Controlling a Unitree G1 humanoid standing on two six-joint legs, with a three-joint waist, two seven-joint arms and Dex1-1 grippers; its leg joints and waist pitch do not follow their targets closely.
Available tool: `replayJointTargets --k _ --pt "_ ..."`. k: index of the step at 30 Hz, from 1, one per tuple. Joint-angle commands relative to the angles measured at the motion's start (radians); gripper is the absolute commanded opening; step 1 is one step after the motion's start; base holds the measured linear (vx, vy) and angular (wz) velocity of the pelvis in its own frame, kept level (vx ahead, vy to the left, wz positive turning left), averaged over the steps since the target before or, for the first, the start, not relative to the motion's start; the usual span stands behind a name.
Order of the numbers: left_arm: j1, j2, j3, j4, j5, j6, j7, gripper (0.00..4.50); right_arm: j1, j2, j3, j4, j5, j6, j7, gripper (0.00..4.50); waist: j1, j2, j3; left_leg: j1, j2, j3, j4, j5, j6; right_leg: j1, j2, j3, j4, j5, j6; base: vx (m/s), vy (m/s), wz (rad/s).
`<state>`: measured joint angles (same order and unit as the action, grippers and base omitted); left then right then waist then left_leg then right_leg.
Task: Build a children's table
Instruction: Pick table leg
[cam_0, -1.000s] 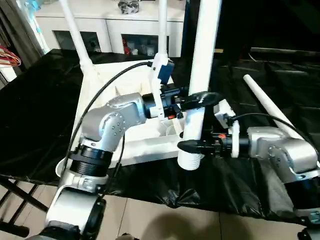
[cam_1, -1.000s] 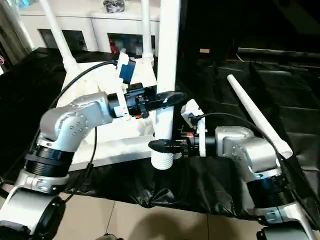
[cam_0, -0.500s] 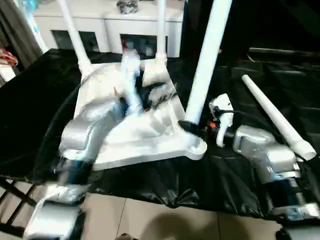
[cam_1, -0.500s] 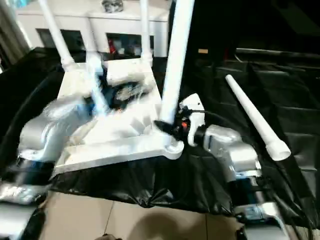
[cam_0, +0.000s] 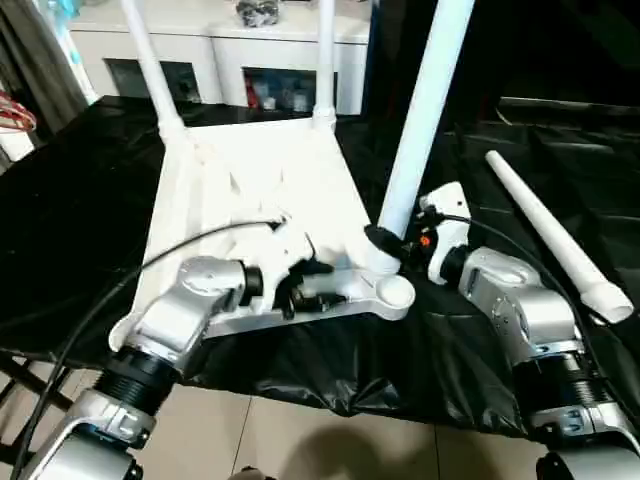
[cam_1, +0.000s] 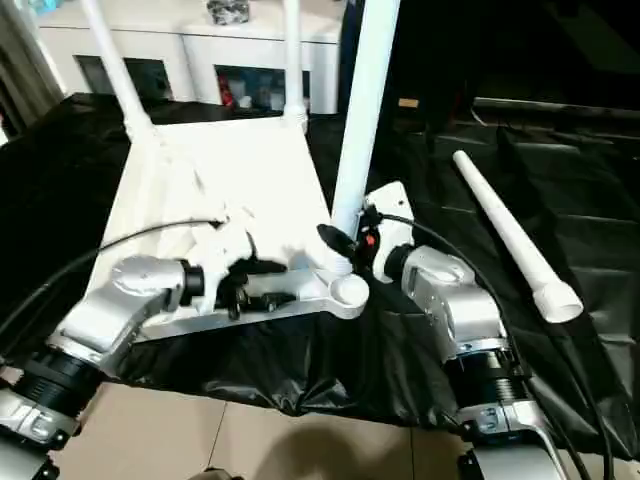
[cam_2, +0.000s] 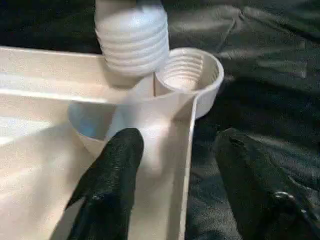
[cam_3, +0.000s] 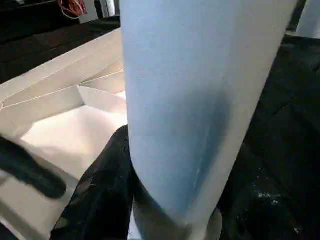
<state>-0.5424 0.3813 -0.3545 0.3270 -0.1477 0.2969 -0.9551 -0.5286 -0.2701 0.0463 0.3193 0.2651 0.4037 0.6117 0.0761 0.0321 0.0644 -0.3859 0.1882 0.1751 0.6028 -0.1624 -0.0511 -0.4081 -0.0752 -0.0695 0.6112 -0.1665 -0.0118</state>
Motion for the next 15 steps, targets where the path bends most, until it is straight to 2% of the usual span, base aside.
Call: replayJointTargets --k 1,2,7,15 --pt "-0.008 -0.003 -0.018 0.023 0.020 -0.023 -0.016 2.38 -0.005 -0.003 -0.019 -0.023 -0.001 -0.008 -0.006 1.88 -0.005 0.000 -0.080 0.020 0.030 -0.010 -0.070 -0.234 -0.012 0.052 -0.060 0.045 -0.076 -0.262 -0.174 0.000 0.000 0.00" --pt "-0.008 -0.003 -0.018 0.023 0.020 -0.023 -0.016 2.28 -0.005 -0.003 -0.019 -0.023 -0.001 -0.008 -0.006 1.88 -0.008 -0.002 -0.080 0.018 0.030 -0.010 -0.069 -0.234 -0.010 0.053 -0.060 0.045 -0.076 -0.257 -0.175 0.000 0.000 0.00" --pt "-0.024 -0.004 -0.045 0.099 0.074 -0.079 -0.022 1.80 0.004 -0.007 -0.020 -0.036 0.002 -0.007 -0.004 1.88 -0.017 -0.001 -0.081 0.018 0.028 -0.010 -0.069 -0.243 -0.006 0.055 -0.059 0.044 -0.077 -0.261 -0.178 0.000 0.000 0.00" --pt "-0.042 -0.015 -0.043 0.148 0.082 -0.094 -0.040 1.33 0.009 -0.012 -0.020 -0.050 0.008 0.001 0.005 1.88 -0.019 0.004 -0.081 0.020 0.030 -0.011 -0.068 -0.247 -0.003 0.055 -0.060 0.044 -0.076 -0.243 -0.197 0.000 0.000 0.00"
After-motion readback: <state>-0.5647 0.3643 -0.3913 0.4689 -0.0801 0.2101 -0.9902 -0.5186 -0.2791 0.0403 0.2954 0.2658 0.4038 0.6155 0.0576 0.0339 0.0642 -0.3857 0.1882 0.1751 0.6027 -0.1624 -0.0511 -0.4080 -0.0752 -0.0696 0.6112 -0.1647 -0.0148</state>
